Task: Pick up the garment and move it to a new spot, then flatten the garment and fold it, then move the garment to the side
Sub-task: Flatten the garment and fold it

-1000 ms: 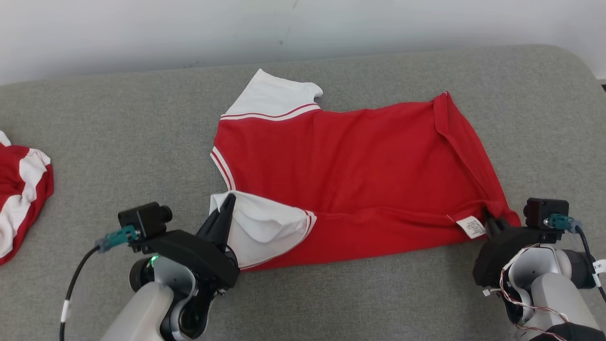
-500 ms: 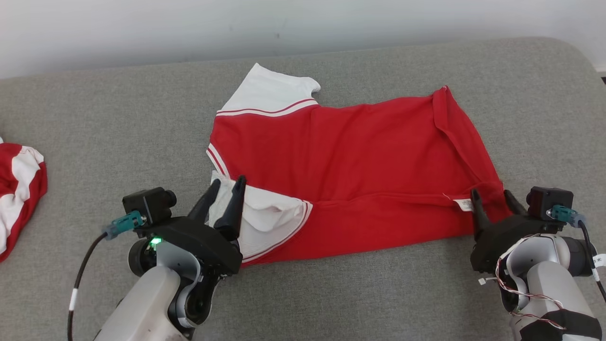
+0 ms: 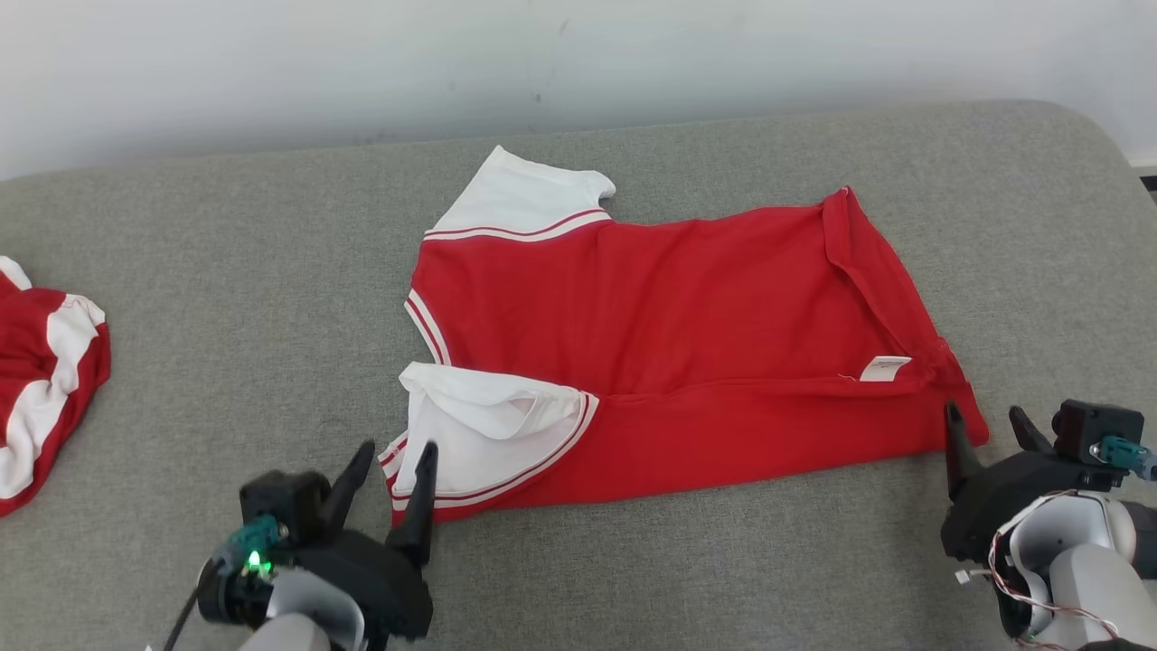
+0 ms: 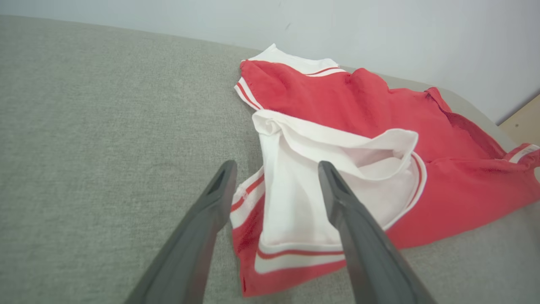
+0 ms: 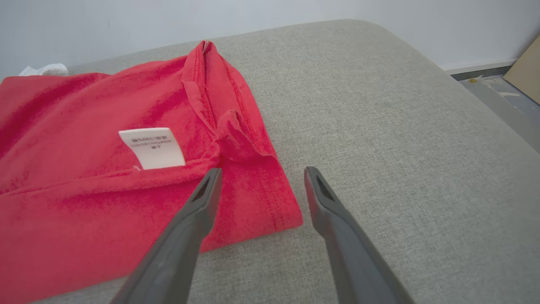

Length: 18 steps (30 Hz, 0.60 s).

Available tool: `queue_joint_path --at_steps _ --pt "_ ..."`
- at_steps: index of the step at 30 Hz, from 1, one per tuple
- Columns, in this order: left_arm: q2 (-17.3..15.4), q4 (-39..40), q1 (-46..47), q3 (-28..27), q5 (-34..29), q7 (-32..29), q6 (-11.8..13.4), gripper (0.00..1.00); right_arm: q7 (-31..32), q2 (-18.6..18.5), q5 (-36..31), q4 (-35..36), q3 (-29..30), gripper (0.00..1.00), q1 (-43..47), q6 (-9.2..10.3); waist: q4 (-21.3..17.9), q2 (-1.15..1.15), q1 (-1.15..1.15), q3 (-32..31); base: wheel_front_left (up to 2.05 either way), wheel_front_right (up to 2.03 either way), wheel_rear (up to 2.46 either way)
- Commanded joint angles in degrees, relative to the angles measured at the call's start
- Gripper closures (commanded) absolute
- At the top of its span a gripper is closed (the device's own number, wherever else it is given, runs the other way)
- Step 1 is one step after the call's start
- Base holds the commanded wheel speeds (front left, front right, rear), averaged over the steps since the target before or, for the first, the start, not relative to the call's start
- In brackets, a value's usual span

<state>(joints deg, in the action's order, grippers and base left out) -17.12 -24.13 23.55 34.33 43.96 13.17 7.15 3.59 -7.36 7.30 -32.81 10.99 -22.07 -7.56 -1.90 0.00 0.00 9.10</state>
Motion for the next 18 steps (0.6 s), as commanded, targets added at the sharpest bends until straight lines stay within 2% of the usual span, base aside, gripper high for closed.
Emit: queue_joint_path --at_steps 1,10,18 --pt "-0.86 0.12 -1.82 0.75 -1.03 -0.26 0.92 0.0 1.42 -0.61 -0.84 0.22 0.58 0.0 1.28 0.16 -0.03 0.0 0.0 0.04 0.0 0.0 0.0" --pt "-1.62 -0.68 -3.11 2.69 -3.29 -1.23 3.32 0.0 4.81 0.12 -2.32 -1.66 1.38 0.0 0.16 0.16 0.59 0.0 0.0 1.56 0.0 0.0 0.0" --pt "-1.9 -0.25 -2.61 2.95 -3.5 -0.74 2.72 0.0 4.14 0.64 -3.0 -3.33 2.16 0.0 -1.93 0.16 1.62 0.0 0.0 2.79 0.0 0.0 0.0"
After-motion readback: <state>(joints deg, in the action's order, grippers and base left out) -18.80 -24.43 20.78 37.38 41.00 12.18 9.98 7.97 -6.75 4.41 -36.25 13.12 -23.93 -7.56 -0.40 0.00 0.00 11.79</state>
